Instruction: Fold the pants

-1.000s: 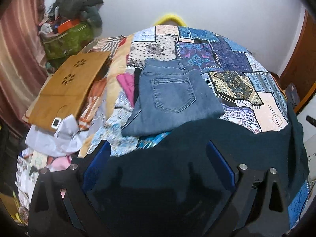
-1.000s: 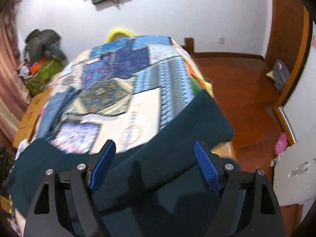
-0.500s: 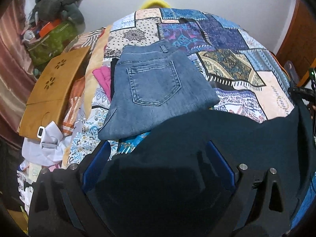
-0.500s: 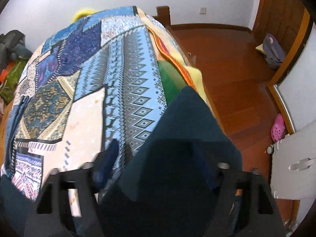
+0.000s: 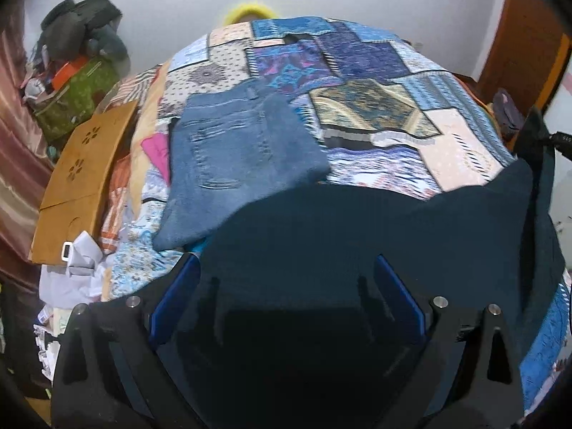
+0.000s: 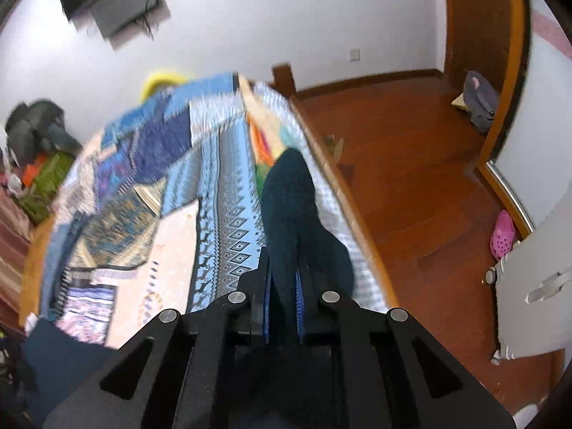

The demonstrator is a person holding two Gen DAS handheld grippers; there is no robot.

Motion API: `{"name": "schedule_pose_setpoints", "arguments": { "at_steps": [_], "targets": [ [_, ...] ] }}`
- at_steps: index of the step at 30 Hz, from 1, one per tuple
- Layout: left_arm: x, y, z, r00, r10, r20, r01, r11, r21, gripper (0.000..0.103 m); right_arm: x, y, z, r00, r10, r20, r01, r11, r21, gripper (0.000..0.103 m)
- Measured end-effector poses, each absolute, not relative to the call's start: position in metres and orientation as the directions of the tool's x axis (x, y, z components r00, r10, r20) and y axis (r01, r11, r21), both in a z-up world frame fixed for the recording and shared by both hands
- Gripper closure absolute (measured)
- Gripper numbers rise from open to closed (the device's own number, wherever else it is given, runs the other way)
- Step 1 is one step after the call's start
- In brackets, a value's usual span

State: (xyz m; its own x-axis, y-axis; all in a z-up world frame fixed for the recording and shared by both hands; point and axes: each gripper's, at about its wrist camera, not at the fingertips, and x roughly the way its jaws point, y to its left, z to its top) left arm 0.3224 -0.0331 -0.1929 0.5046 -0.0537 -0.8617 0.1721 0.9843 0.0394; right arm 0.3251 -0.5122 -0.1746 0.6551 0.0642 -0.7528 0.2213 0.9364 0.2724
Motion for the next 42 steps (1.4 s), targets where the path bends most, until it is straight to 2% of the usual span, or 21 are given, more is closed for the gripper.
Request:
{"name": "schedule_pose_setpoints", "arguments": {
  "at_steps": [2,5,6,8,12,18,23,27,30,31,33,35,37,38,42],
  "targets": [
    [0.315,-0.044,-0.192,0.502,-0.071,-0.862,0.190,0.981,0.030,0.005,0.309,-0.522,-0.168,0.669,0.058,-0.741,0.234,0.929,0.285,0.093],
    [0.307,-0.058,-0.192,0.499,-0.086,-0.862,0.215,0.976,0.027,0.005,0.286,-0.533,-0.175,0.630,0.040,-0.776,0.266,0.927,0.263,0.088],
    [0.303,-0.063,-0.193,0.497,-0.090,-0.863,0.224,0.974,0.027,0.005,0.277,-0.537,-0.182,0.603,0.019,-0.797,0.284,0.929,0.237,0.085],
    [0.298,-0.071,-0.194,0.488,-0.103,-0.867,0.236,0.971,0.017,0.005,0.265,-0.541,-0.196,0.553,-0.015,-0.833,0.317,0.928,0.194,0.069],
    [0.291,-0.081,-0.198,0.475,-0.101,-0.874,0.246,0.969,0.022,0.005,0.244,-0.548,-0.211,0.525,-0.008,-0.851,0.342,0.917,0.203,0.065],
    [0.283,-0.086,-0.207,0.464,-0.081,-0.882,0.239,0.970,0.036,0.005,0.243,-0.535,-0.224,0.534,0.070,-0.843,0.310,0.911,0.272,0.043],
    [0.275,-0.086,-0.218,0.449,-0.074,-0.891,0.237,0.971,0.039,0.005,0.243,-0.528,-0.260,0.486,0.114,-0.866,0.361,0.877,0.318,0.041],
    [0.272,-0.085,-0.218,0.465,-0.068,-0.883,0.233,0.971,0.048,0.002,0.241,-0.550,-0.286,0.503,0.223,-0.835,0.455,0.754,0.475,0.039],
    [0.272,-0.086,-0.220,0.471,-0.067,-0.880,0.228,0.973,0.047,0.001,0.244,-0.558,-0.295,0.506,0.270,-0.819,0.483,0.698,0.529,0.039],
    [0.272,-0.086,-0.220,0.473,-0.067,-0.879,0.225,0.973,0.047,0.000,0.246,-0.558,-0.296,0.507,0.274,-0.817,0.483,0.695,0.533,0.040],
    [0.272,-0.085,-0.221,0.476,-0.067,-0.877,0.217,0.975,0.044,0.000,0.248,-0.555,-0.293,0.521,0.263,-0.812,0.467,0.708,0.529,0.051],
    [0.272,-0.085,-0.221,0.478,-0.065,-0.876,0.213,0.976,0.044,0.000,0.250,-0.549,-0.284,0.527,0.233,-0.817,0.454,0.735,0.503,0.074],
    [0.271,-0.086,-0.220,0.478,-0.062,-0.876,0.212,0.976,0.047,0.000,0.251,-0.545,-0.274,0.530,0.188,-0.827,0.439,0.774,0.457,0.088],
    [0.271,-0.086,-0.219,0.477,-0.060,-0.877,0.212,0.976,0.049,0.000,0.252,-0.545,-0.272,0.532,0.180,-0.827,0.432,0.782,0.449,0.092],
    [0.268,-0.086,-0.213,0.481,-0.060,-0.875,0.220,0.974,0.054,0.000,0.242,-0.546,-0.243,0.599,0.138,-0.788,0.393,0.808,0.440,0.094]
  ]
}}
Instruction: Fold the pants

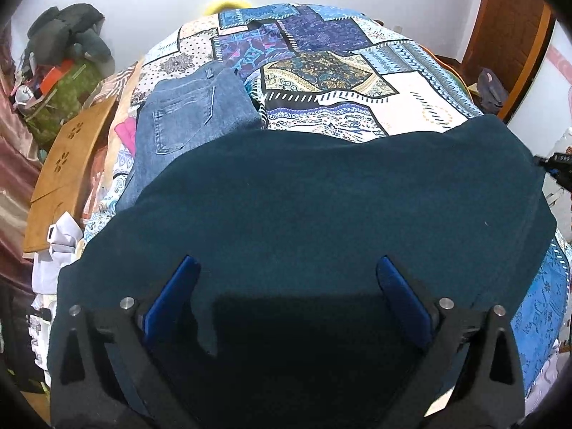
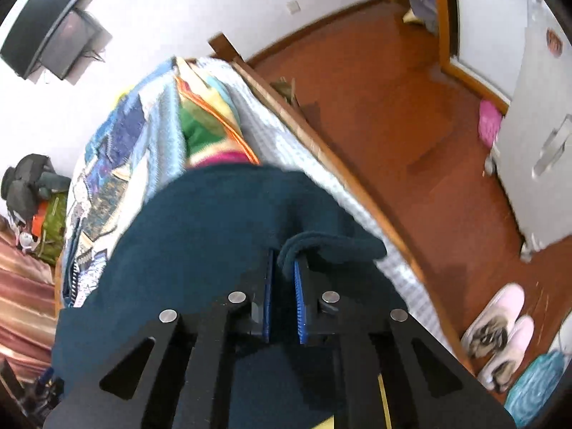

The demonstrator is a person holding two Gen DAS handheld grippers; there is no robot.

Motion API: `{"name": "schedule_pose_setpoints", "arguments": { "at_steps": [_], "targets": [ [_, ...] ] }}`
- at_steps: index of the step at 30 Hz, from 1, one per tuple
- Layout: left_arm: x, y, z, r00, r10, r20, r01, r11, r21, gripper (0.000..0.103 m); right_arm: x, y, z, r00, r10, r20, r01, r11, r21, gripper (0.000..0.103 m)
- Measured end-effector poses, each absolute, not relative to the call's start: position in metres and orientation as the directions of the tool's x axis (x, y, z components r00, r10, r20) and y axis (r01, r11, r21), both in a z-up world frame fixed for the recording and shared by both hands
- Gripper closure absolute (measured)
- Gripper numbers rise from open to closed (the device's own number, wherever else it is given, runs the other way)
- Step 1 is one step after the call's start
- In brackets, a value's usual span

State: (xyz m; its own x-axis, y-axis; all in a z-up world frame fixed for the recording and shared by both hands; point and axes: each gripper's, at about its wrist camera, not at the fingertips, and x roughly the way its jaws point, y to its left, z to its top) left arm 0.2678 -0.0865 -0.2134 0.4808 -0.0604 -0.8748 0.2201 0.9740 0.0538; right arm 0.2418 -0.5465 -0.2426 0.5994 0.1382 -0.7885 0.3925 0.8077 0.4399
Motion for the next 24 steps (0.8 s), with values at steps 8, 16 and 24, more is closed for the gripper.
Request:
{"name": "schedule_pose_setpoints", "arguments": {
  "at_steps": [8,16,24],
  "targets": [
    [0.258,-0.084,-0.195,0.512,-0.073,-0.856,0.221,0.974,0.050,0.000,0.220,-0.541,-0.182,0.700,0.088,-0.709,0.311,0.855,0.414,0.097],
    [0.246,-0.069,-0.182,0.541,-0.075,-0.837,0.198,0.979,0.040,0.000,0.202,-0.539,-0.216,0.640,0.068,-0.766,0.372,0.845,0.386,0.097],
    [0.234,-0.040,-0.184,0.537,-0.045,-0.843,0.144,0.989,0.039,0.000,0.192,-0.515,-0.251,0.506,0.010,-0.862,0.380,0.895,0.233,0.089]
  ]
}}
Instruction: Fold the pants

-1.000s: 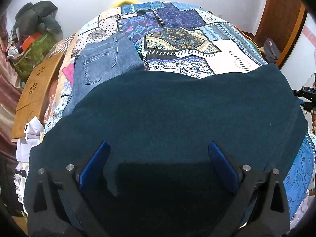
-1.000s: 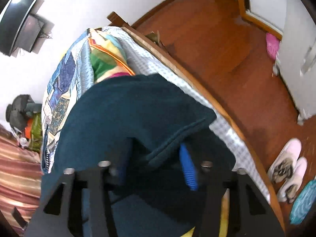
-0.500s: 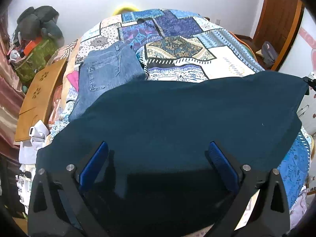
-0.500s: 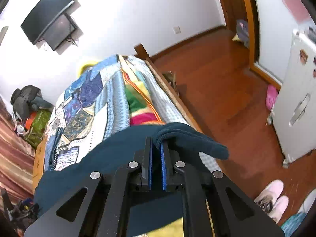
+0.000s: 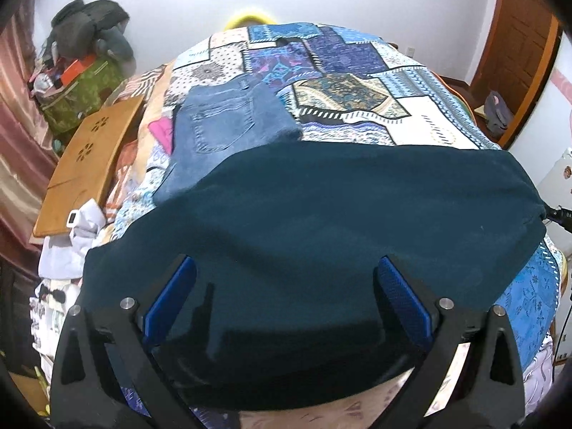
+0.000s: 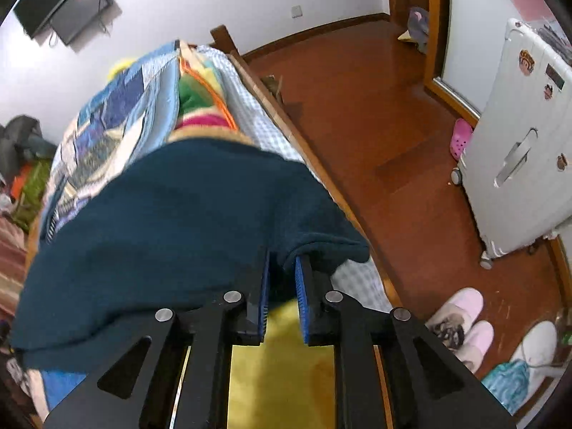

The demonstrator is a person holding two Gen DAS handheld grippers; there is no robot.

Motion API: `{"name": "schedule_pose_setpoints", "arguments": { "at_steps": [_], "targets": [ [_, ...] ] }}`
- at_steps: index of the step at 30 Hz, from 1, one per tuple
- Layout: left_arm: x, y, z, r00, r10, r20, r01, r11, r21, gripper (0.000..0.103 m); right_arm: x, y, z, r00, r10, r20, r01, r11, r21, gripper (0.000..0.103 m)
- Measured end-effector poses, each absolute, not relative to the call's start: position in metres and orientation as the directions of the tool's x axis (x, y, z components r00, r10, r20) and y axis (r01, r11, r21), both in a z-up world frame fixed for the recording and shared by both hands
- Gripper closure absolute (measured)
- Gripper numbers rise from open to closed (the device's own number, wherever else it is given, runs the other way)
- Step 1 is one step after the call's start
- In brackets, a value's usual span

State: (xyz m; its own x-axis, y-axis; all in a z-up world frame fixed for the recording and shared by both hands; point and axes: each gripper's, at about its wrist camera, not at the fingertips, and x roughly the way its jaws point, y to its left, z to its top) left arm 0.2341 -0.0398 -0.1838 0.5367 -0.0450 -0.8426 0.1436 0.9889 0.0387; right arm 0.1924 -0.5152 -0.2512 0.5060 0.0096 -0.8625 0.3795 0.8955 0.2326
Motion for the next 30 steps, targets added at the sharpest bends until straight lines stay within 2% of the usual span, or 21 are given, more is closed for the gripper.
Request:
{"name": "schedule_pose_setpoints", "arguments": {
  "at_steps": [3,5,8,13,20,27,29,30],
  "targets": [
    [0.225,-0.030,-0.181,0.543,-0.036,-0.839,0.131,0.990,0.042,0.000,0.188,-0.500,-0.232,0.520,-0.038,-0.853,0.330,0.930,0.159,0.077],
    [0.216,-0.023,-0.178,0.552,-0.027,-0.833,0.127,0.990,0.052,0.000,0.183,-0.489,-0.218,0.551,-0.062,-0.832,0.294,0.948,0.124,0.058],
    [0.204,-0.017,-0.177,0.562,-0.014,-0.827,0.131,0.989,0.073,0.000,0.177,-0.460,-0.193,0.617,-0.070,-0.784,0.200,0.977,0.071,0.049],
    [0.189,-0.017,-0.185,0.547,-0.017,-0.837,0.168,0.982,0.089,0.000,0.174,-0.398,-0.168,0.685,0.040,-0.728,0.008,0.998,0.062,0.030],
    [0.183,-0.032,-0.208,0.524,-0.014,-0.852,0.217,0.969,0.118,0.000,0.184,-0.292,-0.185,0.609,0.270,-0.746,-0.292,0.951,0.106,0.030],
    [0.199,-0.037,-0.211,0.514,-0.073,-0.855,0.239,0.969,0.061,0.000,0.203,-0.208,-0.206,0.506,0.382,-0.774,-0.489,0.866,0.108,0.030],
    [0.199,-0.040,-0.209,0.541,-0.060,-0.839,0.231,0.970,0.080,0.002,0.203,-0.191,-0.210,0.465,0.411,-0.784,-0.534,0.837,0.122,0.030],
    [0.199,-0.040,-0.208,0.555,-0.053,-0.830,0.226,0.970,0.089,0.008,0.203,-0.183,-0.213,0.445,0.430,-0.786,-0.556,0.820,0.134,0.030]
  ]
}}
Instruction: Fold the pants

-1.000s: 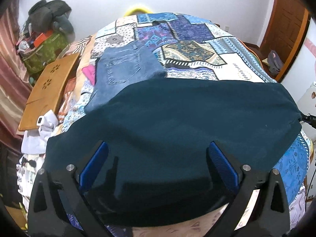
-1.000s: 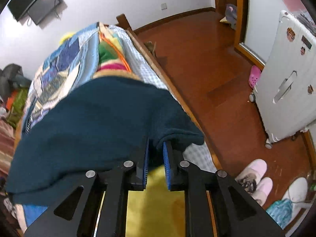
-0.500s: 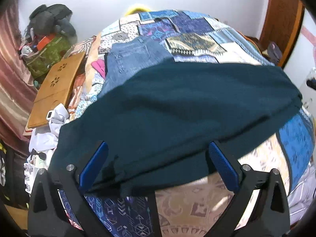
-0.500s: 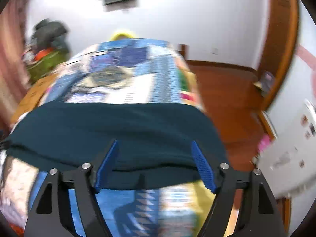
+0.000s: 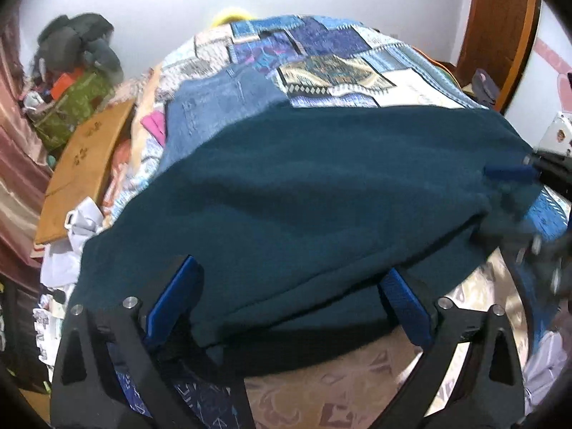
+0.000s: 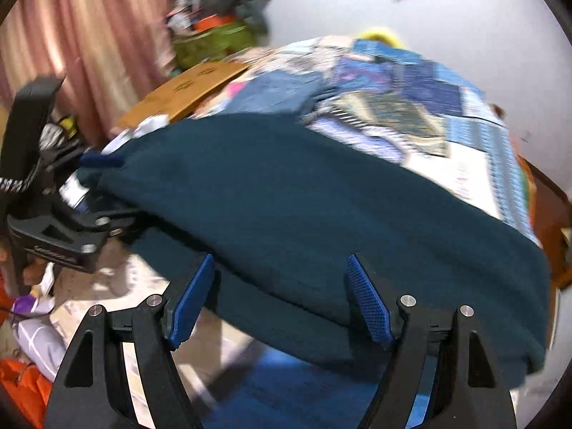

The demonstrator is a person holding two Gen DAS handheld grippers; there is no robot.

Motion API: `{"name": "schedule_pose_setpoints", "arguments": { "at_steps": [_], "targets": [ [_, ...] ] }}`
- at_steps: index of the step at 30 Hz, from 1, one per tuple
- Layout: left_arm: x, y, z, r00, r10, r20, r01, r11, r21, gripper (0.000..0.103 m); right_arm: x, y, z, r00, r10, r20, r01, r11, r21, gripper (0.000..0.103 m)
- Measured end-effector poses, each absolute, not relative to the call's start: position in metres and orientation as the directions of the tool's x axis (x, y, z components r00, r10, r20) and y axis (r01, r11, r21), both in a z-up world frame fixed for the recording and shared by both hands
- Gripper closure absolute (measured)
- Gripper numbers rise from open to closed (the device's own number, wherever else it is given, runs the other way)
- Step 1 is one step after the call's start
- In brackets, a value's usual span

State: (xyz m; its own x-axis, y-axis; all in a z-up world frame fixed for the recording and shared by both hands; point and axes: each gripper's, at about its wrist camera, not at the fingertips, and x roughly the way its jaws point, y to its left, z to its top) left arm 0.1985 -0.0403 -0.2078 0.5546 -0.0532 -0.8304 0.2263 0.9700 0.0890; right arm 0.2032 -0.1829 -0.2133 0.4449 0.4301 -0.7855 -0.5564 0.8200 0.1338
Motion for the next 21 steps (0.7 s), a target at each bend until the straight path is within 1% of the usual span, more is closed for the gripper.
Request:
{"name": "schedule_pose_setpoints", "arguments": {
  "at_steps": [1,2,3,4,5,6,7,8,9,10,14,17,21],
  "targets": [
    [0.198,-0.040,-0.207,0.561,-0.052,-0.826,0.226,0.970,0.092,0.018,0.202,-0.176,-0.216,0.445,0.432,-0.785,-0.565,0.815,0.129,0.032],
    [0.198,-0.041,-0.206,0.565,-0.055,-0.823,0.227,0.970,0.090,0.024,0.201,-0.173,-0.217,0.446,0.430,-0.785,-0.568,0.814,0.123,0.032],
    [0.197,-0.041,-0.204,0.568,-0.064,-0.821,0.229,0.970,0.083,0.038,0.202,-0.169,-0.219,0.450,0.434,-0.780,-0.573,0.811,0.120,0.033],
    [0.196,-0.041,-0.202,0.571,-0.065,-0.818,0.228,0.970,0.082,0.050,0.202,-0.167,-0.219,0.453,0.440,-0.775,-0.572,0.811,0.126,0.038],
    [0.197,-0.040,-0.200,0.574,-0.066,-0.817,0.227,0.970,0.082,0.056,0.203,-0.167,-0.218,0.453,0.452,-0.768,-0.568,0.811,0.142,0.049],
    [0.196,-0.039,-0.198,0.575,-0.074,-0.815,0.228,0.971,0.073,0.065,0.205,-0.168,-0.217,0.452,0.461,-0.764,-0.563,0.812,0.158,0.055],
    [0.195,-0.038,-0.197,0.577,-0.082,-0.813,0.229,0.971,0.064,0.072,0.207,-0.167,-0.216,0.454,0.467,-0.759,-0.560,0.812,0.165,0.065],
    [0.194,-0.037,-0.195,0.580,-0.096,-0.809,0.230,0.972,0.049,0.074,0.207,-0.167,-0.214,0.453,0.478,-0.752,-0.562,0.809,0.176,0.076],
    [0.192,-0.036,-0.192,0.583,-0.109,-0.805,0.233,0.972,0.037,0.079,0.206,-0.167,-0.212,0.447,0.496,-0.744,-0.567,0.801,0.192,0.078],
    [0.190,-0.036,-0.190,0.590,-0.112,-0.799,0.234,0.972,0.037,0.083,0.204,-0.168,-0.209,0.447,0.513,-0.733,-0.574,0.792,0.205,0.081],
    [0.178,-0.038,-0.179,0.622,-0.107,-0.776,0.240,0.969,0.059,0.088,0.192,-0.163,-0.201,0.462,0.515,-0.721,-0.608,0.777,0.165,0.086],
    [0.172,-0.035,-0.177,0.617,-0.122,-0.778,0.244,0.969,0.041,0.088,0.184,-0.161,-0.199,0.464,0.515,-0.721,-0.618,0.771,0.154,0.086],
    [0.166,-0.029,-0.188,0.580,-0.156,-0.800,0.233,0.972,-0.020,0.088,0.185,-0.163,-0.209,0.428,0.518,-0.741,-0.594,0.779,0.201,0.084]
  ]
}}
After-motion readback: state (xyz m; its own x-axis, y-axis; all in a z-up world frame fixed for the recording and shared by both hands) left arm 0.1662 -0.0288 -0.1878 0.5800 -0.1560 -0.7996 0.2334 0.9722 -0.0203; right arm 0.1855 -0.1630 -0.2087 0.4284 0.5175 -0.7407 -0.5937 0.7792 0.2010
